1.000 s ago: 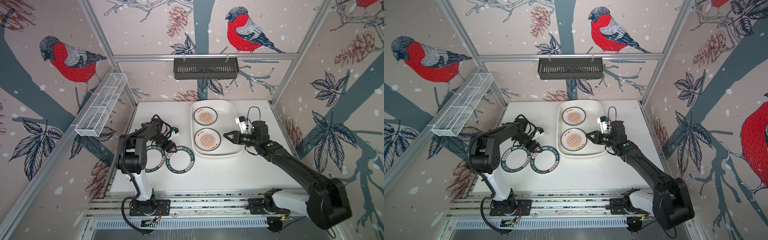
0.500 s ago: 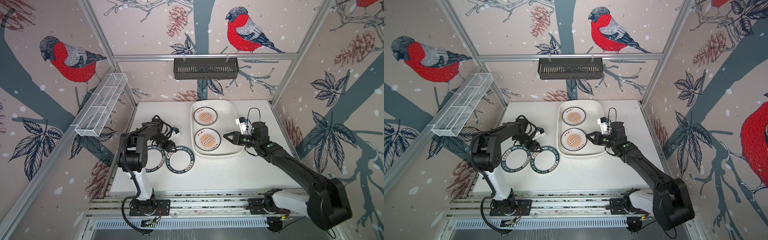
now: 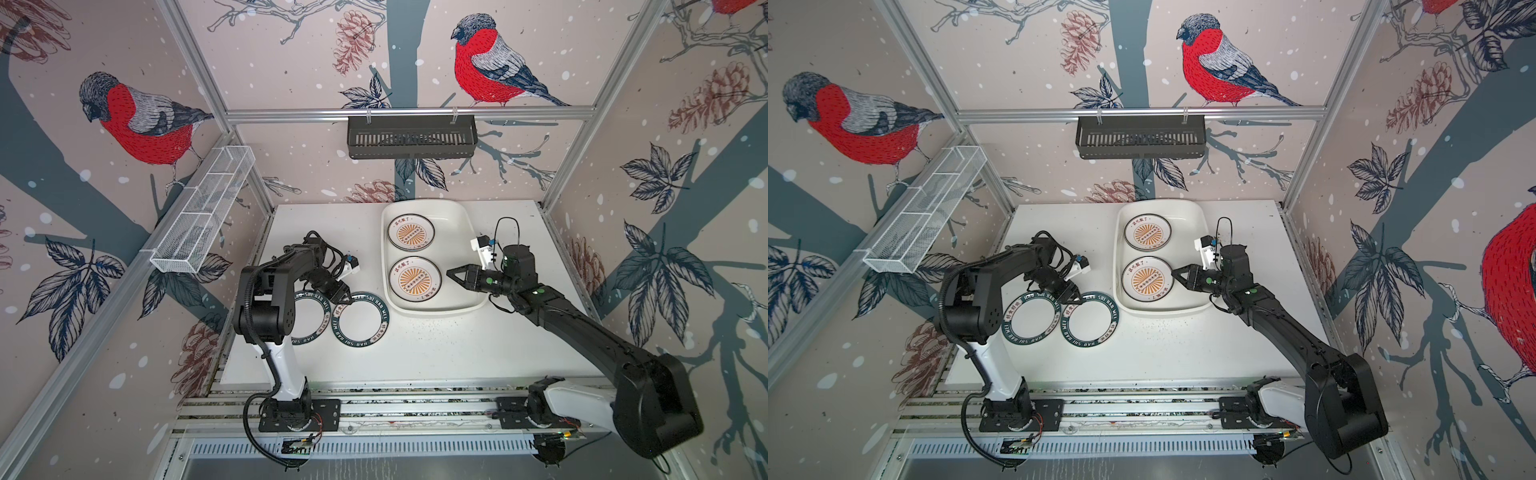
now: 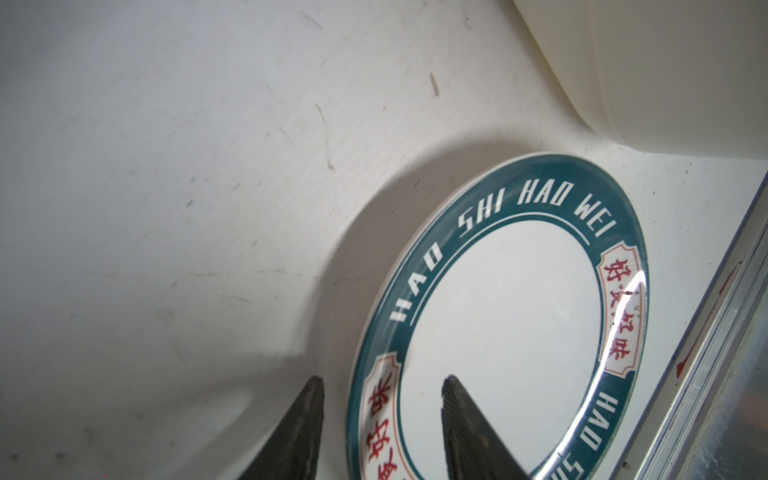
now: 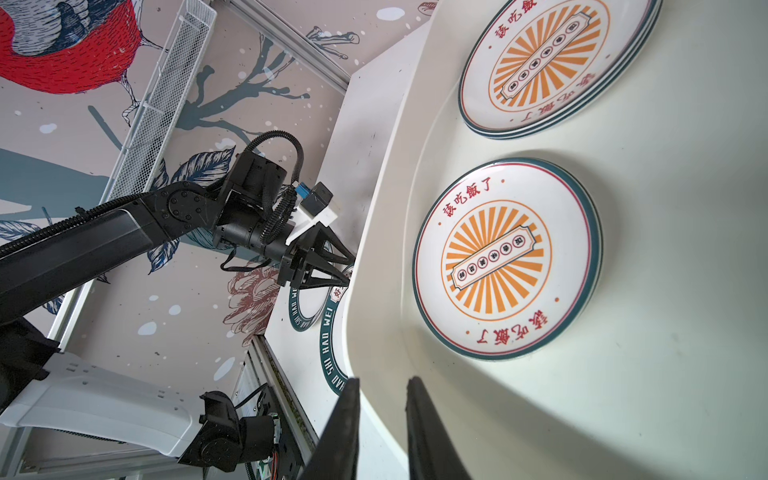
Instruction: Place the plates into the plastic bin on the countertop
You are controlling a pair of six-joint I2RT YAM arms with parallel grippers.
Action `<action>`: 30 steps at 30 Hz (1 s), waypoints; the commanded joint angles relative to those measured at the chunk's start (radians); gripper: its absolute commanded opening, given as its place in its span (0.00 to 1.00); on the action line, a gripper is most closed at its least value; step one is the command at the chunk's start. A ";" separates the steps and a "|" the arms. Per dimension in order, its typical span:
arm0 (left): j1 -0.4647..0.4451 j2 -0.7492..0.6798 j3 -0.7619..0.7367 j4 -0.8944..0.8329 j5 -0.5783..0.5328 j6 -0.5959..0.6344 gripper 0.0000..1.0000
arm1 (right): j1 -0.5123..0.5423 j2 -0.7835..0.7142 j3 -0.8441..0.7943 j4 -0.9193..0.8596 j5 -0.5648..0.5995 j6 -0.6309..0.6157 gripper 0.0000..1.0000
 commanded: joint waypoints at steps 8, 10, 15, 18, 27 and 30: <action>0.000 -0.019 -0.008 -0.039 0.029 0.023 0.44 | -0.002 0.003 -0.011 0.058 -0.015 0.013 0.22; 0.000 -0.019 -0.007 -0.047 0.031 0.027 0.44 | -0.003 0.004 -0.009 0.059 -0.015 0.014 0.22; 0.000 -0.019 -0.006 -0.059 0.029 0.039 0.43 | -0.001 0.012 -0.007 0.062 -0.018 0.015 0.22; -0.001 -0.017 -0.007 -0.064 0.027 0.046 0.43 | -0.002 0.014 -0.010 0.067 -0.018 0.017 0.22; -0.005 0.003 0.006 -0.089 0.033 0.066 0.45 | -0.001 0.027 -0.008 0.083 -0.025 0.027 0.22; -0.008 0.010 0.001 -0.082 0.030 0.068 0.44 | 0.001 0.032 -0.007 0.091 -0.027 0.032 0.21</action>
